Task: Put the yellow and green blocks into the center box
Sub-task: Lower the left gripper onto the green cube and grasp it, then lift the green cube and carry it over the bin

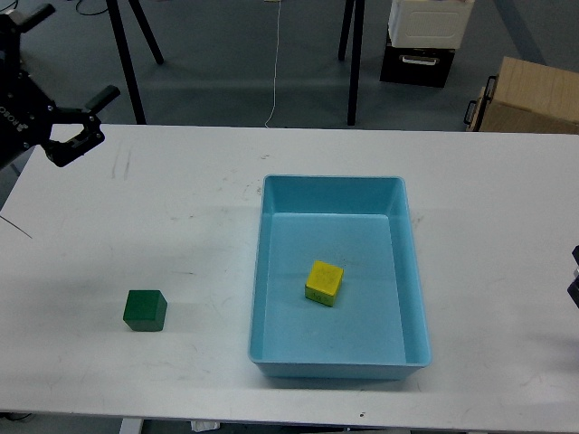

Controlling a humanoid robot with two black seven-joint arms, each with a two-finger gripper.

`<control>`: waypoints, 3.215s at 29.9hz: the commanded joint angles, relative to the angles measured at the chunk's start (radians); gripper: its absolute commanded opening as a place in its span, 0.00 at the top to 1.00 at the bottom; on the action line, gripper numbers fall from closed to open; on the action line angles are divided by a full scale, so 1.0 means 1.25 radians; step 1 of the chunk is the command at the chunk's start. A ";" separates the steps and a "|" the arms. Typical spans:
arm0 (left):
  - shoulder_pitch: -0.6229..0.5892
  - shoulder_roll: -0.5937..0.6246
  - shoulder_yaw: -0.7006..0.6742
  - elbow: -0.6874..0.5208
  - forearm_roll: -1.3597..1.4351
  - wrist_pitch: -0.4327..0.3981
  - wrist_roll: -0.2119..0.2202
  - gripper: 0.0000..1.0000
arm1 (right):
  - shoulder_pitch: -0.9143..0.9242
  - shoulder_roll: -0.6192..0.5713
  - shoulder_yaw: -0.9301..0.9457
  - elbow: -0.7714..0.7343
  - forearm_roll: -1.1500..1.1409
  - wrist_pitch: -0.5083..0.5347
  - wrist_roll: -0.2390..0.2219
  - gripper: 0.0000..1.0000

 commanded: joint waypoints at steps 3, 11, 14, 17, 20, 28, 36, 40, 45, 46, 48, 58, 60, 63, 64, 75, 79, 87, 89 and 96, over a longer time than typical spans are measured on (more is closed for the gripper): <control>-0.322 -0.007 0.367 0.003 0.099 0.000 0.000 0.00 | -0.012 0.002 0.009 -0.001 0.000 0.000 0.000 0.00; -0.779 -0.163 0.897 0.014 0.122 0.000 0.000 0.00 | -0.010 0.035 0.004 -0.002 0.000 0.000 0.000 0.00; -0.804 -0.224 1.005 0.014 0.196 0.000 0.000 0.00 | -0.012 0.037 0.003 -0.002 0.000 0.000 0.000 0.00; -0.802 -0.233 1.068 0.003 0.297 0.000 0.000 0.00 | -0.019 0.038 0.006 -0.004 0.000 0.000 0.000 0.00; -0.799 -0.226 1.115 -0.009 0.381 0.000 0.000 0.00 | -0.023 0.037 0.010 -0.008 0.000 0.000 0.000 0.00; -0.733 -0.195 1.131 -0.006 0.461 0.000 -0.001 0.00 | -0.018 0.040 -0.001 -0.012 -0.005 0.000 0.000 0.00; -0.657 -0.199 1.123 0.053 0.475 0.000 -0.001 0.00 | -0.018 0.040 -0.003 -0.012 -0.006 0.000 0.000 0.00; -0.642 -0.202 1.122 0.073 0.506 0.000 -0.002 0.00 | -0.020 0.040 -0.001 -0.012 -0.006 0.000 0.000 0.00; -0.621 -0.203 1.110 0.087 0.515 0.000 -0.002 0.00 | -0.023 0.040 -0.001 -0.012 -0.006 0.000 0.000 0.00; -0.618 -0.203 1.107 0.091 0.515 0.000 -0.002 0.00 | -0.024 0.040 -0.001 -0.012 -0.006 0.000 0.000 0.00; -0.609 -0.207 1.096 0.105 0.515 0.000 -0.002 0.00 | -0.024 0.040 -0.001 -0.012 -0.006 0.000 0.000 0.00; -0.577 -0.227 1.067 0.128 0.515 0.000 -0.002 0.00 | -0.023 0.040 0.002 -0.015 -0.006 0.000 0.000 0.00; -0.561 -0.226 1.066 0.133 0.515 0.000 -0.002 0.00 | -0.023 0.040 0.002 -0.019 -0.006 0.000 0.000 0.00; -0.543 -0.226 1.064 0.135 0.515 0.000 -0.003 0.00 | -0.023 0.040 -0.001 -0.019 -0.006 0.000 0.000 0.00; -0.537 -0.226 1.061 0.136 0.515 0.000 -0.003 0.01 | -0.023 0.040 -0.001 -0.019 -0.006 0.000 0.000 0.00; -0.531 -0.227 1.047 0.133 0.561 0.000 -0.015 0.70 | -0.024 0.040 0.000 -0.024 -0.006 0.000 0.000 0.00; -0.539 -0.222 1.047 0.129 0.567 0.000 -0.002 0.91 | -0.024 0.040 0.000 -0.024 -0.006 0.000 0.000 0.00; -0.697 -0.216 1.047 0.059 0.583 0.000 -0.012 1.00 | -0.025 0.040 0.000 -0.024 -0.006 0.000 0.000 0.00; -0.789 -0.224 1.047 0.030 0.576 0.000 -0.017 1.00 | -0.025 0.040 0.000 -0.024 -0.006 0.000 0.000 0.00; -0.972 -0.425 1.047 0.038 0.506 0.000 -0.050 1.00 | -0.031 0.041 0.002 -0.024 -0.006 0.000 0.000 0.00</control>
